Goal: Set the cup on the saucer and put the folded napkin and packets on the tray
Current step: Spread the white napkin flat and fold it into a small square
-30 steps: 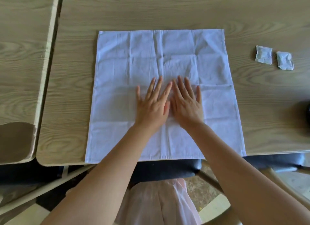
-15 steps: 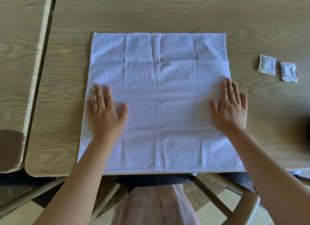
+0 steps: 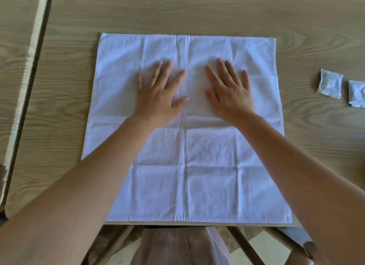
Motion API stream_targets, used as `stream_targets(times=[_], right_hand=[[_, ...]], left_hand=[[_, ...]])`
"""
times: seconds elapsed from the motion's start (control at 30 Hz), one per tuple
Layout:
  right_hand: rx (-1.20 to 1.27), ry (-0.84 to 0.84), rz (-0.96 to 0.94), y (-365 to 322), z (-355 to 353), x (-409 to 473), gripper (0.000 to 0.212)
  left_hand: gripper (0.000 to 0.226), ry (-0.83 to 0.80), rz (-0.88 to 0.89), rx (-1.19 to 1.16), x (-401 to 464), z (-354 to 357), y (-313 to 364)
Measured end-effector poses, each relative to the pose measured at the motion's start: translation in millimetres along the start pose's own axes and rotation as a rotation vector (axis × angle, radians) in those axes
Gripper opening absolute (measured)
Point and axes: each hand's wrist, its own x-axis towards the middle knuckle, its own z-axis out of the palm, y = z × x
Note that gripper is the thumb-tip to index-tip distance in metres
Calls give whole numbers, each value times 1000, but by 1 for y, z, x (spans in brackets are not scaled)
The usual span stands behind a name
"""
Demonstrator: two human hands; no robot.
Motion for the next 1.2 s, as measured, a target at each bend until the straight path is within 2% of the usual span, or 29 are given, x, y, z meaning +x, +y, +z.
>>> stream_targets(times=[0.2,0.3,0.37,0.43,0.53,0.6,0.73,0.97,1.1,1.2], right_hand=[[-22,82,154,75,-14,-6,69],[-19,90,255,84,-16,-2,68],[-54,104,257,74,-17,5,64],[-68,120,151,52,-18,19,61],[-33,70,-18,12,-13,46,58],[-26,13,-51,-3,-6,58,56],[-11,-17,-44,15,-2,71,56],[-42,51,145,83,-15,58,62],[-71,5,190,80,-21,57,64],[-43,52,114,62,-30,35,62]], left_hand=[[72,52,-217,3,-12,-4,-59],[75,60,-373,24,-7,-10,-72],[74,36,-436,59,6,-14,-68],[70,60,-337,39,22,-17,-51],[64,93,-39,49,46,-14,-18],[63,41,22,63,58,-10,-8],[68,-21,1,45,68,-7,-27],[81,39,-105,57,41,-21,-101],[80,-27,-165,47,38,-24,-106],[71,-27,-213,-42,23,-31,-92]])
